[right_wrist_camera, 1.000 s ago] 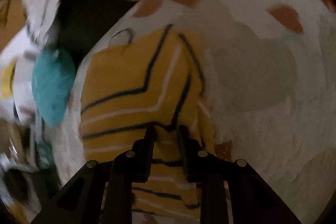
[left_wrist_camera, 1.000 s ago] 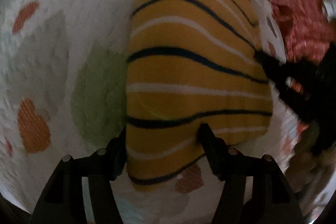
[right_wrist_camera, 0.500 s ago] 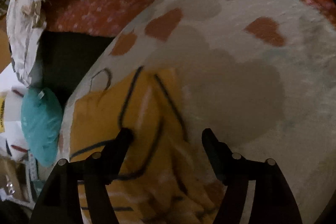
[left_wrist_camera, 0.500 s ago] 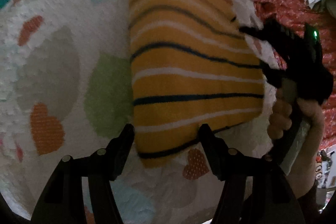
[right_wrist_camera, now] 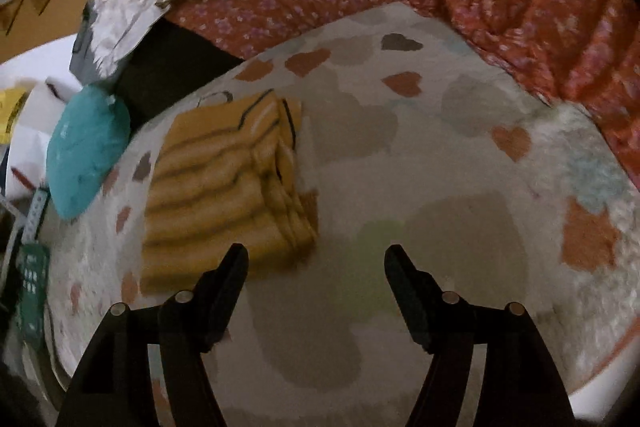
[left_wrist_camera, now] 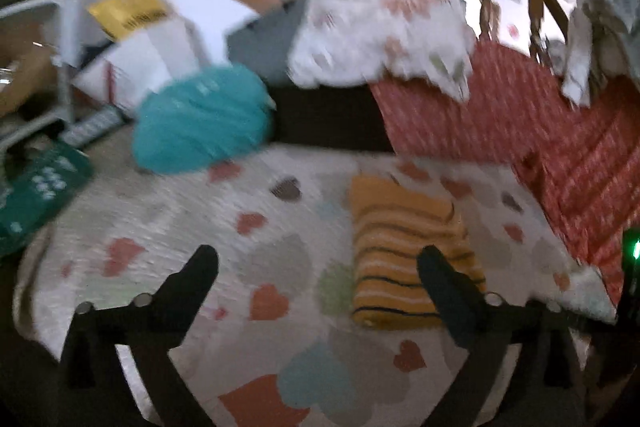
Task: Fold small clothes
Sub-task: 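Release the folded sweater and pull both tools back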
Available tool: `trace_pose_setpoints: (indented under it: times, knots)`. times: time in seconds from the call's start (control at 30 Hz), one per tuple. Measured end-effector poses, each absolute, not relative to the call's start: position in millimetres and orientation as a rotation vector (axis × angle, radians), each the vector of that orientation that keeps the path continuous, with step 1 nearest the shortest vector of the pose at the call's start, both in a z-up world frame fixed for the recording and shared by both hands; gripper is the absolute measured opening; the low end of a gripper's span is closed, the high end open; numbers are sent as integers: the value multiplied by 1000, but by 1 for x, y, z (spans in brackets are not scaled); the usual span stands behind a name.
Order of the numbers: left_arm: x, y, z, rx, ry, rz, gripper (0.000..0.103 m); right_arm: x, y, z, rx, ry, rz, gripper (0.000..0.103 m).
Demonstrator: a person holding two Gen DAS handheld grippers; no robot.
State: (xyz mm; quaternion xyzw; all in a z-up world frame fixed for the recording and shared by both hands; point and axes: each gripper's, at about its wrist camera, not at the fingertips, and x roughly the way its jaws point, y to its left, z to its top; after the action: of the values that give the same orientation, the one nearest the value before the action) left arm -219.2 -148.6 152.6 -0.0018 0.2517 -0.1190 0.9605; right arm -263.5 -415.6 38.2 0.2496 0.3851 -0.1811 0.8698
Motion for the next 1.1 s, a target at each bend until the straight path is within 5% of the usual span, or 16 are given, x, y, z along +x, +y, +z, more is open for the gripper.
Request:
trace_pose_setpoints:
  times: [0.43, 1.1]
  knots:
    - [-261, -160, 185, 63, 573, -135, 103, -286, -380, 24, 389, 843, -333, 75]
    - [-254, -195, 116, 166, 916, -214, 103, -281, -364, 17, 308, 891, -312, 76]
